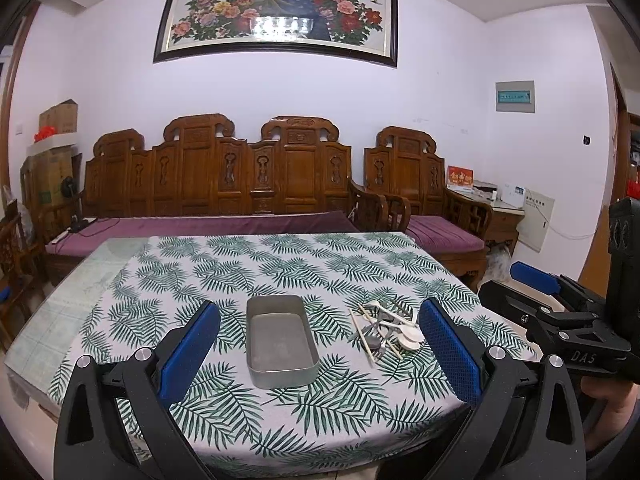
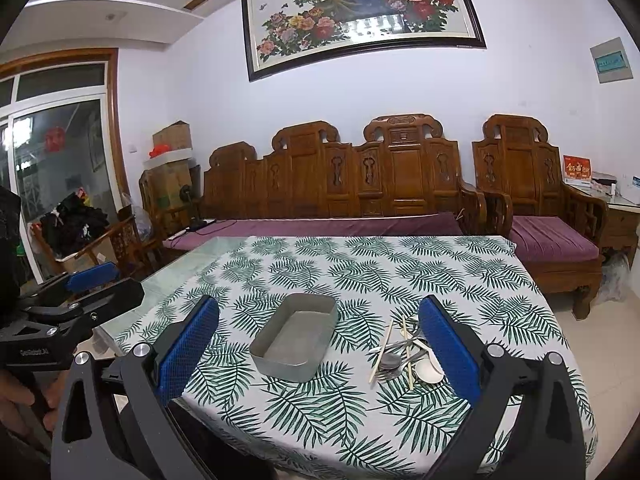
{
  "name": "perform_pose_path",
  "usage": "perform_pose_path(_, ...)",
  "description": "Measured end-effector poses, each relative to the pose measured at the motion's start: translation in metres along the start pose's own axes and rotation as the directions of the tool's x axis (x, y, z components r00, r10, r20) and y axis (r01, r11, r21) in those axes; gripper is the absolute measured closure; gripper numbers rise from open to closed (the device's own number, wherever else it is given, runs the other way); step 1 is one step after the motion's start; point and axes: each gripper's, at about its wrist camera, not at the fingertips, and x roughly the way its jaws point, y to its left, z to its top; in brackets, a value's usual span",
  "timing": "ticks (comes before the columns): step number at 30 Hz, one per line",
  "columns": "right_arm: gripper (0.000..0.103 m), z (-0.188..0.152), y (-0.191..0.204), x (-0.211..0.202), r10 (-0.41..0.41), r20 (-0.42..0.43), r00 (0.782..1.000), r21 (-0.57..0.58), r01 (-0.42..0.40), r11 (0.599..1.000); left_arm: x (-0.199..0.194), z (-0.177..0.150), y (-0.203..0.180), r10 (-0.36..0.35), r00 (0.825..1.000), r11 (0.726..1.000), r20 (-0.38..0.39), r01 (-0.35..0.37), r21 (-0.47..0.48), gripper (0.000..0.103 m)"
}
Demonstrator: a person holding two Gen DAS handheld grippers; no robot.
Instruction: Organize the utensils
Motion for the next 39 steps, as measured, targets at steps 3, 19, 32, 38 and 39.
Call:
perform_pose_path(3, 0.003, -0.0001, -0.0001, 0.0, 0.001, 0.001, 1.0, 0.001, -0.001, 1.0, -0.0015, 0.0009, 0.0002, -0.001, 1.0, 1.0, 0.001, 0.001, 0.0, 0.007)
perform_pose_path(19, 0.003, -0.0001, -0.0006, -0.0002, 0.001, 0.001, 1.0, 0.003, -0.001, 1.0, -0.0037, 0.002, 0.0, -0.001, 1.0, 1.0, 0.005, 0.001, 0.003, 0.007)
perform_pose_path(32, 0.003, 0.0004, 0.0014, 0.0003, 0.003, 0.006, 1.0, 0.003, -0.003, 1.0, -0.0068, 0.0035, -0.0014, -0.001, 1.0, 1.0, 0.009, 0.001, 0.007, 0.007)
perform_pose_path(38, 0.003, 0.0003, 0.0011, 0.0, 0.003, 0.007, 1.0, 0.005, -0.003, 1.0, -0.0078, 0.0035, -0.0023, -0.002, 1.0, 1.0, 0.011, 0.001, 0.008, 0.007)
perform_pose_path(39, 0.003, 0.0004, 0.001, -0.0002, 0.003, 0.006, 1.0, 0.005, -0.003, 1.0, -0.0079, 0.0036, -0.0023, -0.002, 1.0, 1.0, 0.011, 0.002, 0.008, 0.007)
